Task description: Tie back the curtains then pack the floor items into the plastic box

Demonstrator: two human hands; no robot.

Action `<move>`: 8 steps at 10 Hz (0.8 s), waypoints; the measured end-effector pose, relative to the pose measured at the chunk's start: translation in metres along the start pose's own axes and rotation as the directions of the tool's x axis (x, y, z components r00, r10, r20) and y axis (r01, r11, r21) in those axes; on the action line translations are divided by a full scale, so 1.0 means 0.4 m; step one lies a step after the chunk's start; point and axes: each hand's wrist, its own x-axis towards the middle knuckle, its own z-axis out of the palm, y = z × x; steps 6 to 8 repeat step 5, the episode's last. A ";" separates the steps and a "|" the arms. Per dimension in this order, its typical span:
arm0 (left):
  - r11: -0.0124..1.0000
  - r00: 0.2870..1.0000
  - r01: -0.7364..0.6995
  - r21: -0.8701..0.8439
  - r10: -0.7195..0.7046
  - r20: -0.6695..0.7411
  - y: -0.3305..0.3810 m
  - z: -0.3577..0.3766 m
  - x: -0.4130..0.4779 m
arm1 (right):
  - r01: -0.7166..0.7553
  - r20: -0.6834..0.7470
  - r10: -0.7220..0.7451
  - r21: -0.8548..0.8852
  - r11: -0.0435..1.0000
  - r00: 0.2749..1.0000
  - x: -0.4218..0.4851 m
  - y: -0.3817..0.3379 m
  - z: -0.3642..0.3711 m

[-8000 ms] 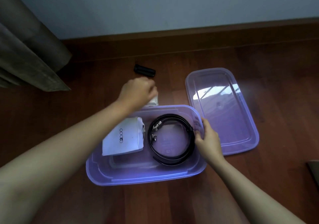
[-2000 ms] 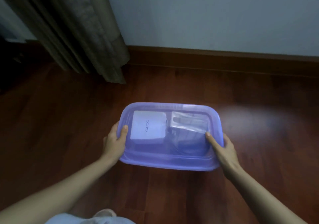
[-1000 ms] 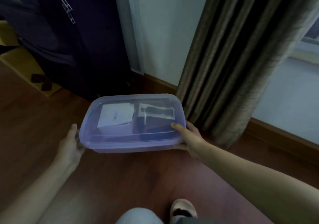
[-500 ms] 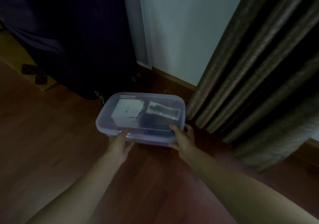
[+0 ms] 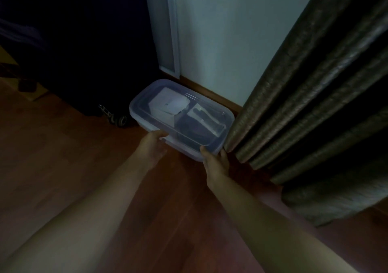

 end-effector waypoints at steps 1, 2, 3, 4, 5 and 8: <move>0.998 0.999 0.002 0.069 -0.005 0.041 0.004 0.003 0.017 | 0.012 0.008 -0.012 -0.024 1.000 1.000 0.025 0.001 -0.008; 0.962 0.999 -0.034 0.270 0.022 0.048 -0.004 -0.006 0.030 | 0.007 0.061 -0.004 -0.059 0.998 0.998 0.017 0.003 -0.012; 0.910 0.995 -0.098 0.403 0.086 0.046 -0.006 -0.012 0.005 | -0.046 0.022 0.050 -0.157 0.987 0.999 -0.034 -0.033 -0.011; 0.823 0.986 -0.165 0.544 0.150 0.071 0.052 0.008 -0.097 | -0.125 -0.023 0.122 -0.159 0.979 0.992 -0.182 -0.143 0.003; 0.749 0.985 -0.156 0.644 0.163 0.049 0.124 0.036 -0.188 | -0.191 -0.070 0.185 -0.105 0.976 0.980 -0.272 -0.247 0.007; 0.749 0.985 -0.156 0.644 0.163 0.049 0.124 0.036 -0.188 | -0.191 -0.070 0.185 -0.105 0.976 0.980 -0.272 -0.247 0.007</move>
